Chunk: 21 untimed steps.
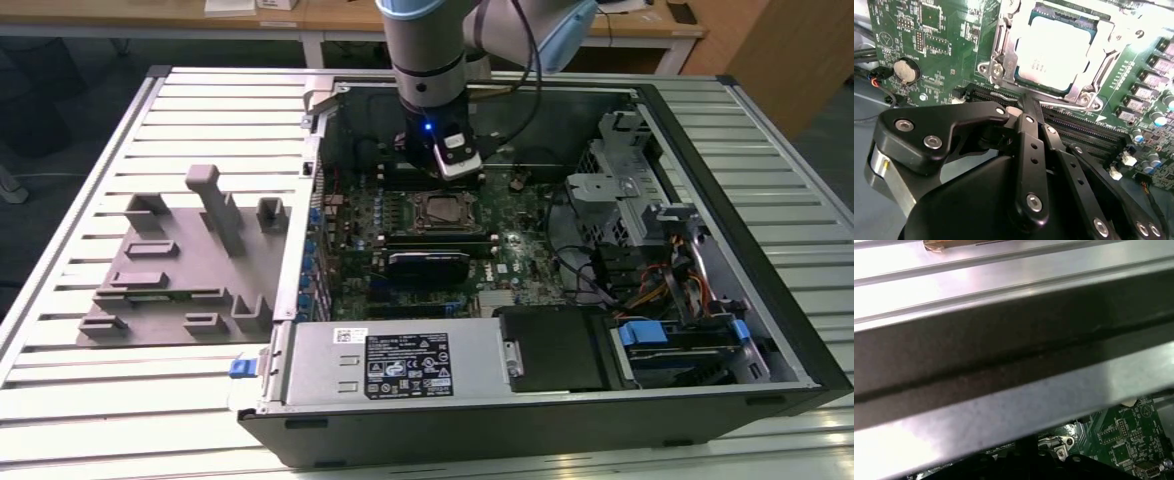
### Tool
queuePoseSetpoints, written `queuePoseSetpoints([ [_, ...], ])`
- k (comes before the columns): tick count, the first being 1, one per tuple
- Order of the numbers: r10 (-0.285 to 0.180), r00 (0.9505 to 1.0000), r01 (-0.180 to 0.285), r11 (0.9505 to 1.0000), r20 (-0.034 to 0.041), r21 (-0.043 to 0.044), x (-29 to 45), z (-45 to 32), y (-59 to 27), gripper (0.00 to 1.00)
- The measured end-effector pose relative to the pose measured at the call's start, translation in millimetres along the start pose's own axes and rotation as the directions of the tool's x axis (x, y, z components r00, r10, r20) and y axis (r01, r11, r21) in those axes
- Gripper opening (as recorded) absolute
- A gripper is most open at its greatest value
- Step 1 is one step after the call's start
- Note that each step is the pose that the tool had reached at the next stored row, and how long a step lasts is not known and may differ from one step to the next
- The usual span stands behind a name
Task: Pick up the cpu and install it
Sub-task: 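Install the first cpu locking lever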
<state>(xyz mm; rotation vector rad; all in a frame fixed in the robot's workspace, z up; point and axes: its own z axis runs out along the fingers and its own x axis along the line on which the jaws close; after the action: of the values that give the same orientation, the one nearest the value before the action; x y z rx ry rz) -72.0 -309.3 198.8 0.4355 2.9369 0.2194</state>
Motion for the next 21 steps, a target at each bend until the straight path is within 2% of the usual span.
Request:
queuePoseSetpoints([
  [2,-0.001,1.0,0.001,1.0,0.0018,0.0042,0.1,0.6,0.1,0.11],
  [13,0.003,1.0,-0.003,1.0,0.0026,0.005,1.2,1.2,3.5,0.11],
  [17,0.051,0.9987,-0.051,0.9986,0.0111,0.0116,1.5,1.6,4.2,0.11],
  [21,0.107,0.9941,-0.107,0.9941,0.0213,0.0193,1.7,2.0,4.5,0.11],
])
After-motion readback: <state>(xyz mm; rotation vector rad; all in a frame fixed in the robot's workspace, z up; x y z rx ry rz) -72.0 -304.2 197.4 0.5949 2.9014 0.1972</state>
